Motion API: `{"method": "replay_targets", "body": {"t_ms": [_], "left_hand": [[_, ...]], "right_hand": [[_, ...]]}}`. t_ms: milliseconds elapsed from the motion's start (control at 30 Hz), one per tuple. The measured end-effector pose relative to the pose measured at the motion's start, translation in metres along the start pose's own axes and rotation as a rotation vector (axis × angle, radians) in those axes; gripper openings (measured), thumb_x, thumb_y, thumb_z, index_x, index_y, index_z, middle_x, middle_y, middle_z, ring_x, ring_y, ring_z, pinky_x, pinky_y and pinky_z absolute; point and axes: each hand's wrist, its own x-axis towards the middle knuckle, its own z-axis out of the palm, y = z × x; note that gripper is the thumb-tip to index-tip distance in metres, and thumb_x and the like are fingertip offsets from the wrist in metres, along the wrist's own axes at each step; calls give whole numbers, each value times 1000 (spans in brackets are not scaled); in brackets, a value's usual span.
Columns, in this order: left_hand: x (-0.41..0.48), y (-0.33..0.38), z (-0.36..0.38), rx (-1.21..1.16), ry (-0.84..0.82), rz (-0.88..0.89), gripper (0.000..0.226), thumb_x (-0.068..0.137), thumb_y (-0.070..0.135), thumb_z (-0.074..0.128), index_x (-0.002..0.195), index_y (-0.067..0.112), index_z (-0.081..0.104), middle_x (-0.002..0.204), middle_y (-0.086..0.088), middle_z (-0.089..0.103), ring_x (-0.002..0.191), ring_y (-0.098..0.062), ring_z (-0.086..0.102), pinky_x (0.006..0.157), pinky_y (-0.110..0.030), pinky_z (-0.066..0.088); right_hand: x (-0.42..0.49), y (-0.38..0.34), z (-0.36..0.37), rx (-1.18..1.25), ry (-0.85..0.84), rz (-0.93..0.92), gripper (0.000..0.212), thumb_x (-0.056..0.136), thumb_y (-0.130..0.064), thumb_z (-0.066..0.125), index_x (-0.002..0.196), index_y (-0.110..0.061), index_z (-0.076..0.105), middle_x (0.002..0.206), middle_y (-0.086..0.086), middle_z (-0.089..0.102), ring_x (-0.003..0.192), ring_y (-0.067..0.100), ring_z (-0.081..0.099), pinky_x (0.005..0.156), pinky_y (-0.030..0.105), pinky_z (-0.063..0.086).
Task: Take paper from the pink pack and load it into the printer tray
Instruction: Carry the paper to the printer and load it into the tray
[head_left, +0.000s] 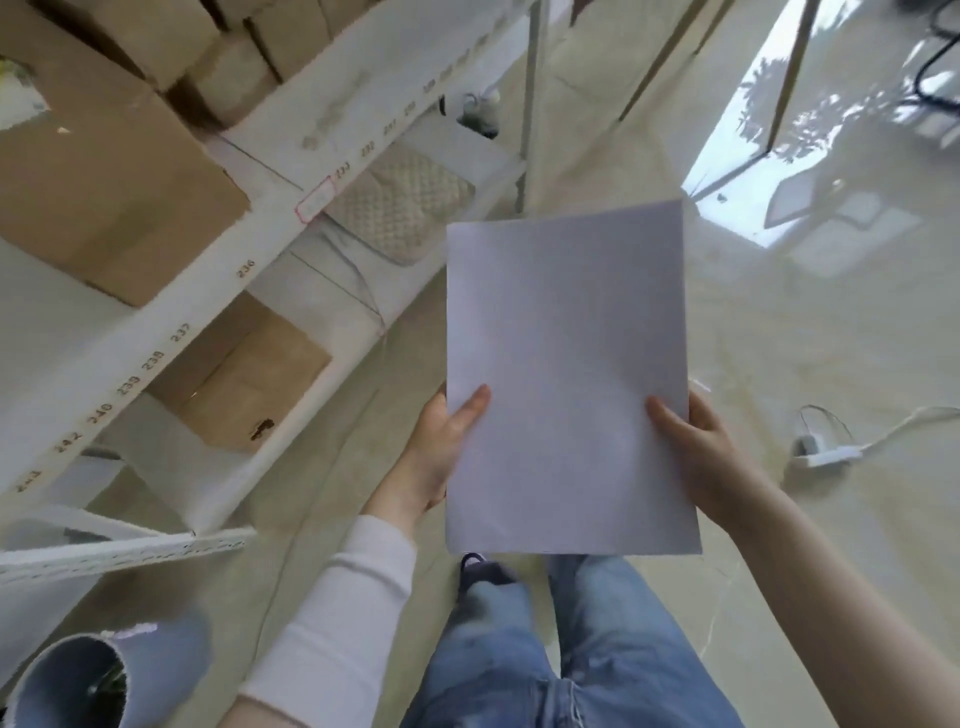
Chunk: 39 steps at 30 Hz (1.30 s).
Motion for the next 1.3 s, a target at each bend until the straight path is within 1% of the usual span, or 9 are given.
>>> {"method": "replay_targets", "body": {"t_ms": [100, 333, 400, 533, 600, 700, 867, 1033, 1300], "left_hand": [[46, 13, 63, 75, -112, -28, 25, 93, 17, 48, 117, 10, 53, 102, -5, 66, 85, -17, 67, 74, -31, 58], [140, 32, 226, 196, -293, -80, 33, 93, 13, 49, 123, 0, 48, 104, -18, 64, 77, -21, 67, 77, -41, 56], [162, 38, 269, 209, -345, -71, 30, 93, 11, 48, 122, 1, 48, 95, -11, 65, 67, -13, 69, 66, -32, 59], [209, 54, 343, 254, -406, -63, 23, 93, 10, 49, 115, 3, 52, 82, -3, 69, 61, -10, 69, 57, -25, 58], [237, 64, 377, 271, -432, -44, 21, 92, 9, 50, 112, 4, 52, 75, 1, 71, 60, -10, 68, 57, -25, 59], [285, 81, 428, 293, -470, -23, 26, 93, 9, 49, 117, 1, 50, 86, -6, 65, 61, -9, 68, 58, -25, 58], [377, 114, 509, 256, -532, 4, 32, 93, 12, 50, 122, 0, 48, 94, -8, 64, 66, -10, 69, 61, -26, 59], [457, 154, 583, 211, -568, -17, 14, 92, 11, 50, 105, 12, 55, 82, 2, 71, 65, -10, 69, 58, -25, 58], [563, 193, 684, 235, -554, -43, 32, 92, 15, 51, 122, 4, 49, 98, -9, 65, 70, -13, 69, 67, -30, 59]], "right_hand": [[11, -17, -54, 94, 150, -29, 14, 93, -11, 48, 99, -19, 58, 79, -2, 69, 59, 6, 65, 53, 20, 55], [40, -65, -191, 169, 350, -81, 12, 92, -13, 50, 99, -16, 59, 75, -7, 73, 60, 5, 67, 53, 19, 55], [51, -79, -227, 211, 363, -98, 29, 84, -26, 61, 110, -13, 57, 82, -2, 73, 64, 8, 69, 55, 22, 56], [79, -106, -288, 268, 392, -127, 80, 37, -62, 83, 104, -24, 61, 85, -8, 76, 73, 12, 71, 58, 25, 57], [99, -121, -312, 286, 430, -158, 65, 47, -58, 81, 100, -26, 62, 84, -9, 75, 73, 10, 71, 59, 25, 57], [140, -148, -352, 307, 504, -185, 16, 87, -25, 59, 103, -23, 58, 77, -13, 75, 68, 6, 70, 58, 23, 56], [220, -214, -420, 227, 593, -211, 16, 93, -13, 50, 108, -18, 55, 74, -13, 74, 65, 6, 69, 56, 21, 57], [290, -282, -478, 246, 626, -211, 15, 93, -10, 51, 106, -16, 54, 71, -11, 74, 62, 8, 69, 54, 23, 57], [391, -349, -568, 266, 628, -201, 12, 92, -10, 51, 99, -18, 57, 74, -11, 75, 64, 8, 69, 55, 22, 56]]}}
